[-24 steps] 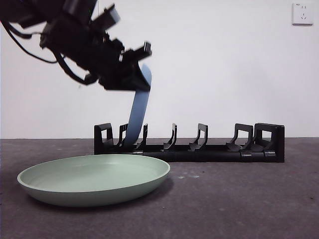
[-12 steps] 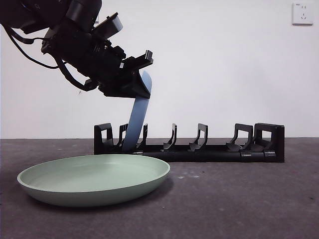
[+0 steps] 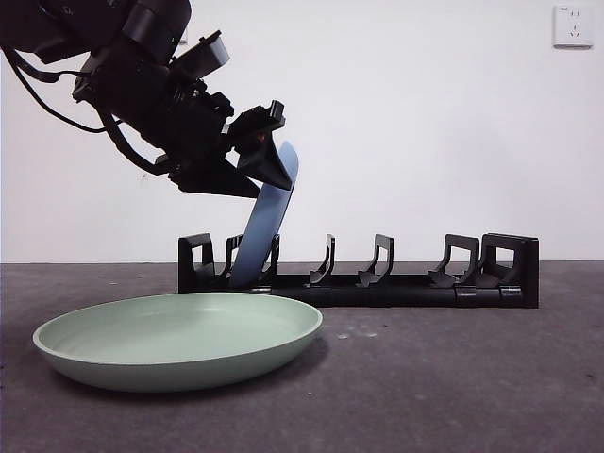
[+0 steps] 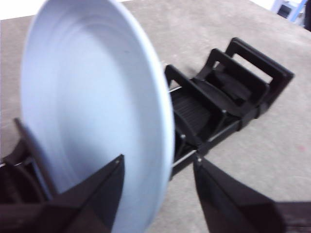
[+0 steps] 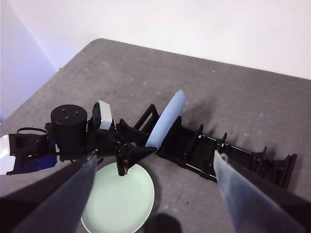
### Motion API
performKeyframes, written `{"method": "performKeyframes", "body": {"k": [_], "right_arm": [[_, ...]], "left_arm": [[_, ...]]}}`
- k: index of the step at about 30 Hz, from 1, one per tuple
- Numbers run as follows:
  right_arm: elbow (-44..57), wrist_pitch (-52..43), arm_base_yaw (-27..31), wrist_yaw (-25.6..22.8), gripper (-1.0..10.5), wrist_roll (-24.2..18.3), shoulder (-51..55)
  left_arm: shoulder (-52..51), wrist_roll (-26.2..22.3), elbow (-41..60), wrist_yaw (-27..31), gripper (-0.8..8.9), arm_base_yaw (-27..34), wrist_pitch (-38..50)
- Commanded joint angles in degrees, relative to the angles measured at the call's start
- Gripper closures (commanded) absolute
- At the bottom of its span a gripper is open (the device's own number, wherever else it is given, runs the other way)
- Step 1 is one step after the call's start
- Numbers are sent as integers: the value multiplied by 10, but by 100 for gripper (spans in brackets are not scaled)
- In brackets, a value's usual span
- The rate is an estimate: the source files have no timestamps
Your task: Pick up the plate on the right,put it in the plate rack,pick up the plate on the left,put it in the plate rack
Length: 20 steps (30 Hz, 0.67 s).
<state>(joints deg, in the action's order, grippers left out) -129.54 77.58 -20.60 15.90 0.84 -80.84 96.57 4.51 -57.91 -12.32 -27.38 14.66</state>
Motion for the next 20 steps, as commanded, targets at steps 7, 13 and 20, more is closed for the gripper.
{"method": "performKeyframes", "body": {"k": [7,13,20], "right_arm": [[12,13,0,0,536,1,1],[12,13,0,-10,536,3,0],[25,13,-1,-9,536,13,-11]], "left_arm": [[-40,-2,1,-16,557,-1,-5],[-129,-5,1,-16,557,-1,-45],[-272,-82,1,-16,557,-1,-161]]}}
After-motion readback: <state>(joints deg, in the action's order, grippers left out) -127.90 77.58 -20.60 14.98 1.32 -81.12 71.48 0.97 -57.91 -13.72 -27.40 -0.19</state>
